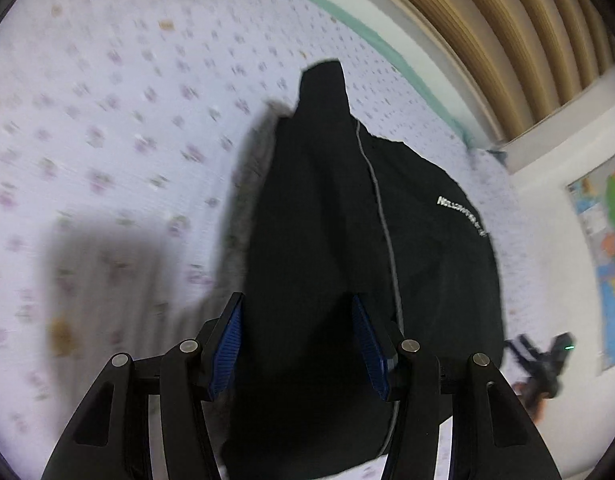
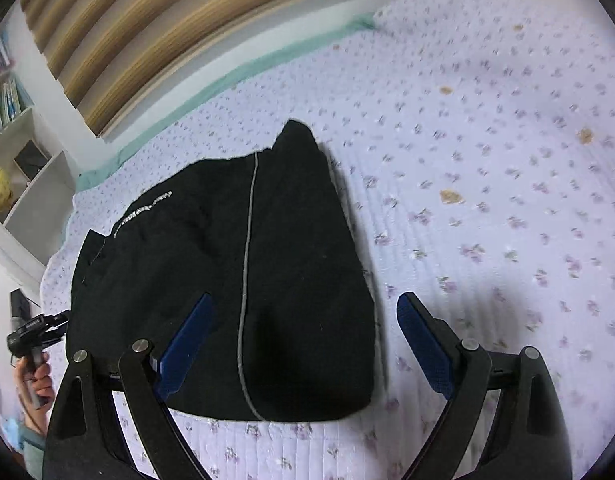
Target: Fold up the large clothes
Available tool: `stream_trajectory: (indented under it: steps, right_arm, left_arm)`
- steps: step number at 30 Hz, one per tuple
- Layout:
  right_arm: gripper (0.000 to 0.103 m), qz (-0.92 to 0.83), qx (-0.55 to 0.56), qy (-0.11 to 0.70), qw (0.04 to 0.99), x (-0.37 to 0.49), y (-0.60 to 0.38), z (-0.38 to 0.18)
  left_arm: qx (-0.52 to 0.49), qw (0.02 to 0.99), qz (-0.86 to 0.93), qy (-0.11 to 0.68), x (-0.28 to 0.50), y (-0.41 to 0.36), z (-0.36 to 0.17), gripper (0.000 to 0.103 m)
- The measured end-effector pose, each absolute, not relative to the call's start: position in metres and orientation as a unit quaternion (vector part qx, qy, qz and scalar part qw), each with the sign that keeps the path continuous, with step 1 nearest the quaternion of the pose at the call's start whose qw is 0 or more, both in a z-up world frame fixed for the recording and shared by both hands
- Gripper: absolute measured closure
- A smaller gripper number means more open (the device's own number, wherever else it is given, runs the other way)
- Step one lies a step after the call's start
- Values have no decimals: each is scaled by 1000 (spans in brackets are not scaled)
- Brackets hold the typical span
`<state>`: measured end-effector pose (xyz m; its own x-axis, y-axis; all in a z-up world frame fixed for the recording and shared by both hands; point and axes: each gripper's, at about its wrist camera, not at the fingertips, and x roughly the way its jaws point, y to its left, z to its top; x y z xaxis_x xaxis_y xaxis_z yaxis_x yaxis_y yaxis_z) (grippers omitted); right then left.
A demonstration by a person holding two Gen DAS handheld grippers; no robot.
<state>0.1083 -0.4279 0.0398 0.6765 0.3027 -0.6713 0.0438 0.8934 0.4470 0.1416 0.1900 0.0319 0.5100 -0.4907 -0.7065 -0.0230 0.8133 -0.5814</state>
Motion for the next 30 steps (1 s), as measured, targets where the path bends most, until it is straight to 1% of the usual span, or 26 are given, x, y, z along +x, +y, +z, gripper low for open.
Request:
stream_trajectory:
  steps: [7,8,9,11,12,16,17,18,19,20,21,22,24,27,28,30]
  right_arm:
    - [9,107,224,441,862,141,-420,5]
    - [8,108,221,447,860,145,-420,0]
    - [4,112,226,451,856,149,-420,-7]
    - [0,124,245,453,848,154,-423,-16]
    - [0,129,255,454,844,157,-425,-19]
    - [0,145,249,454,843,164,-423,-19]
    - [5,152,246,454,843,164,-420,-18]
    - [22,167,244,451,842,164,-417,-16]
    - [30,192,249,445,839,162,-415,-12]
    - [33,206,257,440,835,161,-414,-10]
    - [33,207,256,439,836,159,-412,-9]
    - [33,202,247,442,838,160,-410,-8]
    - [24,198,251,452,833,166,-409,-11]
    - [17,203,285,462,814,178,-415,-21]
    - [16,208,292,464,810,182,-416,-24]
    - [8,215,300,470,802,191,-415,-30]
  left_arm:
    - [-324,800,-177,473,160,197,13,44]
    - [-324,803,-173,470,161,197,12,42]
    - [-324,804,-173,468,163,196,10,38]
    - [-322,805,-169,468,168,197,6,32]
    - [-329,803,-170,467,170,198,3,30]
    - [-352,789,-186,468,172,205,-4,29]
    - [-357,782,-206,468,171,204,-2,29]
    - [-374,767,-242,462,170,203,-1,29]
    - [-392,750,-280,454,167,203,0,29]
    - [-389,753,-281,451,165,204,2,28]
    - [-377,758,-276,456,166,204,4,27]
    - [-373,757,-271,462,167,204,2,27]
    - [-381,752,-263,470,172,204,-4,27]
    - [-388,744,-246,485,184,202,-16,27]
    - [-391,743,-244,486,186,202,-18,27]
    - [-397,743,-242,481,190,200,-21,27]
